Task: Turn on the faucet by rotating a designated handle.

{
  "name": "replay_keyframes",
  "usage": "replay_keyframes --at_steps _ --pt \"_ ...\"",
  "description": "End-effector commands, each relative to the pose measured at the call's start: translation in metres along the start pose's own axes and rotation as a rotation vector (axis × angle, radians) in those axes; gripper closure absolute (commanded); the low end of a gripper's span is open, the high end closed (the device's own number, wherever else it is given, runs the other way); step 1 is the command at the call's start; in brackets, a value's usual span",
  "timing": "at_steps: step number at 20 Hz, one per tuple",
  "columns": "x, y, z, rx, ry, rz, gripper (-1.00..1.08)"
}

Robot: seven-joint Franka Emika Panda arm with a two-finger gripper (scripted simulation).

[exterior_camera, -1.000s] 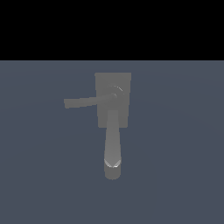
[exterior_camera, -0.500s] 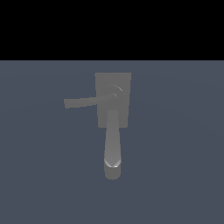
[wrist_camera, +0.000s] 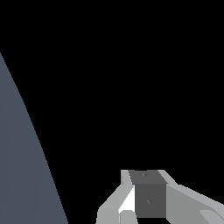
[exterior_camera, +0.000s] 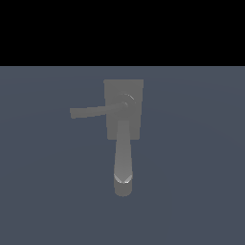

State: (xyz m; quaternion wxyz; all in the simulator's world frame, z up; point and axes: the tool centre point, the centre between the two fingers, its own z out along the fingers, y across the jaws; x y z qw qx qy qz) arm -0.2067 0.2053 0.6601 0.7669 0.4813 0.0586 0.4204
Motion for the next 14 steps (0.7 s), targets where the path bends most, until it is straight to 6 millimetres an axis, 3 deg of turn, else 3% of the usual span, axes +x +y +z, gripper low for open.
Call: replay_keyframes --at_steps 1,8,14 --pt "0.009 -0.004 -0.009 -0.028 0.041 -0.019 1.08" --pt "0.046 -0.031 -0.051 -0.131 0.216 -0.111 1.08" --pt "0.078 -0.081 -0.1 -0.221 0.42 -0.244 1.08"
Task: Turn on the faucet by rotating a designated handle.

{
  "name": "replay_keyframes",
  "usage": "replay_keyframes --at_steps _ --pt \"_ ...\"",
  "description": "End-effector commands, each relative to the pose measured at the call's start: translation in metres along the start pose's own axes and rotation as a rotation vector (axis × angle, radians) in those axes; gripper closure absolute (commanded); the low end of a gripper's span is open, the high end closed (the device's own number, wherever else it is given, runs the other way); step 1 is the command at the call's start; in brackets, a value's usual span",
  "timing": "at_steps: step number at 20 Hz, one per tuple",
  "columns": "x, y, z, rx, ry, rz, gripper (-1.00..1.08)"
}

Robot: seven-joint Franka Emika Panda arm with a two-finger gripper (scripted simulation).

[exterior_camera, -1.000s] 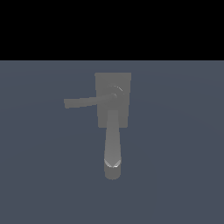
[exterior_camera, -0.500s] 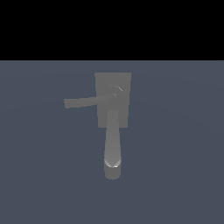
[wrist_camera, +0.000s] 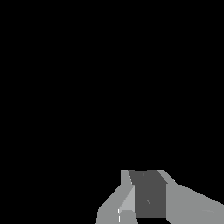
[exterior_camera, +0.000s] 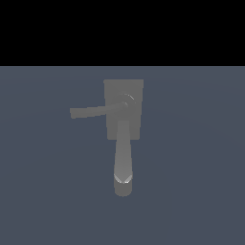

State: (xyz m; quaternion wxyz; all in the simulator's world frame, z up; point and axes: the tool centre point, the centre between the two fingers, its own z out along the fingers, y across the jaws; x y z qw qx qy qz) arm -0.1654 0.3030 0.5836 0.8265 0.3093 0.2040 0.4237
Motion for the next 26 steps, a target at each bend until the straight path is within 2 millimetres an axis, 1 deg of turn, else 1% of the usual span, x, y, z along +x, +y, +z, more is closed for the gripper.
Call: replay_keyframes --at_steps 1,4,8,11,14,17,19,23,26 --pt "0.023 -0.018 -0.019 -0.031 0.09 -0.058 1.08" --pt "0.048 -0.044 -0.043 -0.057 0.196 -0.133 1.08" --pt "0.074 -0.087 -0.075 -0.077 0.335 -0.24 1.08" --pt "0.088 -0.124 -0.101 -0.08 0.437 -0.326 1.08" --pt "0.096 -0.165 -0.126 -0.074 0.537 -0.415 1.08" --pt "0.099 -0.209 -0.151 -0.058 0.633 -0.509 1.08" --pt "0.097 -0.239 -0.167 -0.043 0.695 -0.573 1.08" --pt "0.085 -0.299 -0.197 -0.002 0.809 -0.701 1.08" --pt "0.071 -0.336 -0.215 0.031 0.877 -0.784 1.08"
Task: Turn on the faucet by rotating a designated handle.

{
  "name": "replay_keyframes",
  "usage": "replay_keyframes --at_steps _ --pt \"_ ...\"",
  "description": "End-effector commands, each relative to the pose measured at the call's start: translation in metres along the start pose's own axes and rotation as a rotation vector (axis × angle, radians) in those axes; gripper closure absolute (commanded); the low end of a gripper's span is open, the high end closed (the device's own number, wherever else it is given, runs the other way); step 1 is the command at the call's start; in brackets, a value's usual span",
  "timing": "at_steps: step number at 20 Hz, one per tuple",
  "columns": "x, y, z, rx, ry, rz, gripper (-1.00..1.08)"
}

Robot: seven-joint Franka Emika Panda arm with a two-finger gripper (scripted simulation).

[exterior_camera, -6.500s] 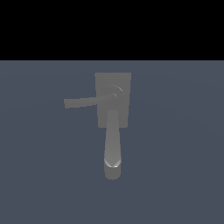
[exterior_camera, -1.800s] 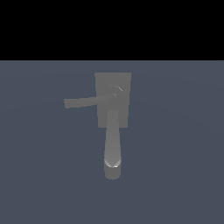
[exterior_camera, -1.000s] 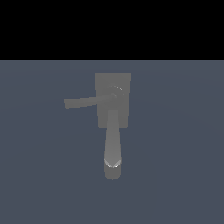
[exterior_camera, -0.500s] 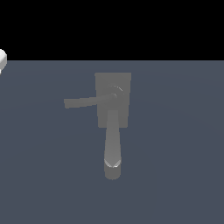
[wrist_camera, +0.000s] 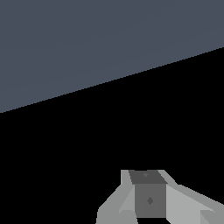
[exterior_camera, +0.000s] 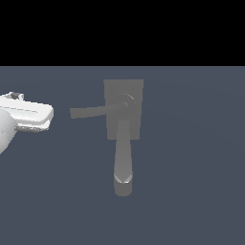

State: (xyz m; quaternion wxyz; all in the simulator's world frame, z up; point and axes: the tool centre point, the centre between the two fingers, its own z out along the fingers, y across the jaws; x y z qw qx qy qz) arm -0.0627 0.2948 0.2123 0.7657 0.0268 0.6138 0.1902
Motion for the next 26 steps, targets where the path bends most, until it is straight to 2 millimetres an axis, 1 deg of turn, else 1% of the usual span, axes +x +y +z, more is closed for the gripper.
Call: replay_keyframes --at_steps 1,4,8,10,13,18,22,26 --pt "0.023 -0.026 -0.009 0.03 0.067 -0.055 1.08" --pt "0.042 -0.051 -0.019 0.061 0.127 -0.107 1.08" --pt "0.06 -0.079 -0.031 0.097 0.187 -0.159 1.08" --pt "0.066 -0.089 -0.035 0.11 0.21 -0.179 1.08" --pt "0.074 -0.098 -0.04 0.122 0.237 -0.201 1.08" --pt "0.075 -0.116 -0.046 0.148 0.25 -0.216 1.08" --pt "0.067 -0.138 -0.049 0.178 0.242 -0.227 1.08" --pt "0.06 -0.151 -0.049 0.194 0.243 -0.26 1.08"
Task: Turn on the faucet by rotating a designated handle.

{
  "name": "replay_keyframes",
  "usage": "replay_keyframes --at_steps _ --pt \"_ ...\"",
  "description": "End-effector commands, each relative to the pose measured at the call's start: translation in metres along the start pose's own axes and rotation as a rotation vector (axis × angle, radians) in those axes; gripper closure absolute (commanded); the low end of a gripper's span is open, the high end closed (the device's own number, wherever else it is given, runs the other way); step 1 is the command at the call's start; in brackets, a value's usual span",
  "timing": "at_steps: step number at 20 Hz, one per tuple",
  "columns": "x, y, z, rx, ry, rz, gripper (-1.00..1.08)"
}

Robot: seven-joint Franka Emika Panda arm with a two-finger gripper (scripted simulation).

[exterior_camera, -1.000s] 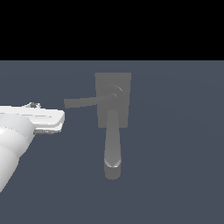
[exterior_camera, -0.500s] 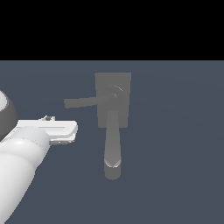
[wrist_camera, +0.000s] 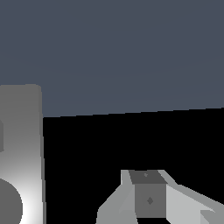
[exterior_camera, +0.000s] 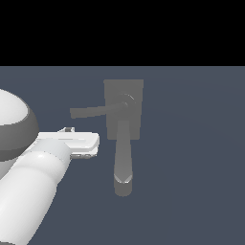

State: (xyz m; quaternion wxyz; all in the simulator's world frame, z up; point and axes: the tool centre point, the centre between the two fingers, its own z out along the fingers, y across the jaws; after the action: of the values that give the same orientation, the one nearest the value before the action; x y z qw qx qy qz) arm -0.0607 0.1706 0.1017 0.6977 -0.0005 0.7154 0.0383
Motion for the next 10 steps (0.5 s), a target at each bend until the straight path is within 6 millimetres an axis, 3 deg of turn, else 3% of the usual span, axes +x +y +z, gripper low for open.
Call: replay_keyframes --at_steps 1,10 --pt "-0.003 -0.008 0.001 0.012 0.001 -0.024 1.08" --pt "-0.017 -0.036 0.003 0.054 -0.016 -0.049 1.08"
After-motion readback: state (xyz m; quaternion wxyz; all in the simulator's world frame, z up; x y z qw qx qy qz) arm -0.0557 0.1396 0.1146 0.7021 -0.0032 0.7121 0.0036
